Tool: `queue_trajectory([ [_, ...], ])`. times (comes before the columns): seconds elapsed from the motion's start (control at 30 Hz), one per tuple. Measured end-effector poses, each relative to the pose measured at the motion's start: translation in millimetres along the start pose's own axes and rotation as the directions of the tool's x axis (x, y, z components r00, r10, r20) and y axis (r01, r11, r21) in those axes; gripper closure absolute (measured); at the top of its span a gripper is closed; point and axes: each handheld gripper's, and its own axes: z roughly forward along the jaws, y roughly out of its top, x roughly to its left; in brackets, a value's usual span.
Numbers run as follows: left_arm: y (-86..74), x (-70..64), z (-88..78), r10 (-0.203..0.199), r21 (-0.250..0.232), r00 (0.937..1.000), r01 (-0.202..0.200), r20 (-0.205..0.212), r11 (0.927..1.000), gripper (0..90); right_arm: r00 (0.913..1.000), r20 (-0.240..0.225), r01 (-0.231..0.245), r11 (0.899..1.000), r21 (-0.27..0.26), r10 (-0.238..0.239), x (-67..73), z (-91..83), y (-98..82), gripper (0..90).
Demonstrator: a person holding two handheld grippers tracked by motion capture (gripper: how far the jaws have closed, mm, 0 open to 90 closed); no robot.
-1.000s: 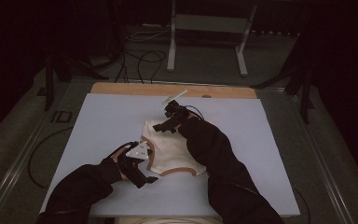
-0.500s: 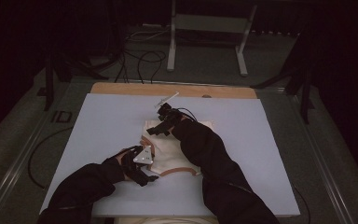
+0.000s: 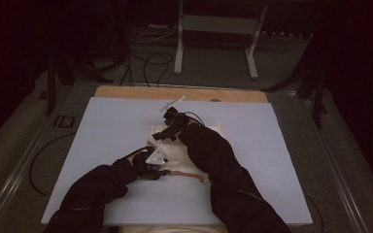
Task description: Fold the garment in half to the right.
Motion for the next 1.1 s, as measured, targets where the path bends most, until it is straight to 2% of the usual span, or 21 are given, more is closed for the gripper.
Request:
queue_trajectory([
  [0.03,0.7,0.4,0.8,-0.009,0.001,0.9999,0.009,-0.005,1.0,65.9,1.0,-0.001,-0.004,1.0,-0.004,0.004,-0.8,-0.1,-0.3,10.4],
  [0.1,2.3,-0.9,1.8,-0.001,0.005,1.0,0.0,0.006,1.0,75.8,0.9999,-0.001,-0.011,1.0,-0.005,0.011,-1.3,0.5,-0.6,10.3],
  [0.13,3.3,-1.2,2.1,0.0,0.011,1.0,0.0,0.007,0.9999,75.8,0.9999,-0.001,-0.011,1.0,-0.005,0.011,-1.3,0.5,-0.6,10.3],
  [0.2,4.4,-1.5,2.6,-0.006,0.017,1.0,0.006,0.001,0.9998,81.8,0.9999,0.002,-0.01,1.0,0.003,0.01,-3.4,2.1,-0.2,10.3],
  [0.3,4.3,-1.7,3.5,-0.018,0.011,0.9998,0.018,-0.004,0.9998,83.5,0.9995,0.001,-0.032,0.999,-0.001,0.032,-4.5,3.8,0.7,10.3],
  [0.33,4.2,-2.2,3.3,-0.018,0.009,0.9998,0.018,-0.007,0.9998,83.5,0.9983,0.01,-0.058,0.998,-0.002,0.058,-3.6,4.5,1.7,10.3],
  [0.4,3.5,-2.9,3.1,-0.012,0.005,0.9998,0.013,-0.012,0.9999,84.3,0.9979,0.019,-0.062,0.998,0.003,0.062,-5.6,7.1,3.6,10.3],
  [0.43,2.5,-2.8,3.1,-0.009,-0.001,0.9999,0.009,-0.01,1.0,84.6,0.9957,0.058,-0.073,0.997,0.008,0.072,-6.5,10.2,6.8,10.4],
  [0.5,2.1,-2.8,3.1,-0.009,-0.004,0.9999,0.009,-0.008,1.0,84.7,0.9962,0.061,-0.062,0.998,-0.001,0.062,-8.3,11.3,8.2,10.4],
  [0.53,2.1,-3.1,3.1,-0.003,-0.005,0.9999,0.003,-0.013,1.0,84.8,0.9957,0.067,-0.064,0.998,0.001,0.064,-9.9,14.2,11.9,14.3],
  [0.57,2.1,-3.1,3.1,-0.003,-0.005,0.9999,0.003,-0.013,1.0,85.0,0.9957,0.067,-0.064,0.998,0.001,0.064,-9.9,14.2,11.9,14.3],
  [0.6,2.2,-3.3,3.1,-0.003,-0.004,0.9999,0.003,-0.012,1.0,85.0,0.9948,0.081,-0.061,0.998,0.0,0.061,-11.6,17.3,15.3,21.6],
  [0.63,2.3,-3.0,3.1,-0.001,-0.003,0.9999,0.001,-0.011,1.0,85.0,0.9942,0.084,-0.067,0.998,-0.002,0.066,-11.6,18.6,17.3,24.5],
  [0.7,2.2,-2.8,3.0,-0.005,-0.004,0.9999,0.005,-0.009,1.0,85.1,0.9944,0.086,-0.061,0.998,-0.003,0.061,-12.1,20.3,19.2,26.6],
  [0.73,2.0,-2.6,3.0,-0.007,-0.006,0.9999,0.007,-0.008,1.0,85.1,0.9922,0.106,-0.065,0.998,-0.005,0.065,-12.7,23.4,22.8,31.3],
  [0.77,2.2,-2.7,2.8,-0.005,-0.003,0.9999,0.005,-0.01,1.0,85.2,0.9917,0.104,-0.075,0.997,-0.011,0.076,-13.0,25.3,24.7,34.1],
  [0.8,2.2,-2.7,2.8,-0.005,-0.003,0.9999,0.005,-0.01,1.0,85.2,0.9926,0.102,-0.066,0.998,-0.004,0.066,-14.2,26.8,26.0,38.7],
  [1.1,2.0,-2.6,1.4,-0.002,-0.003,1.0,0.002,-0.008,1.0,85.2,0.9894,0.138,-0.054,0.997,0.063,0.044,-17.3,47.8,35.8,46.9],
])
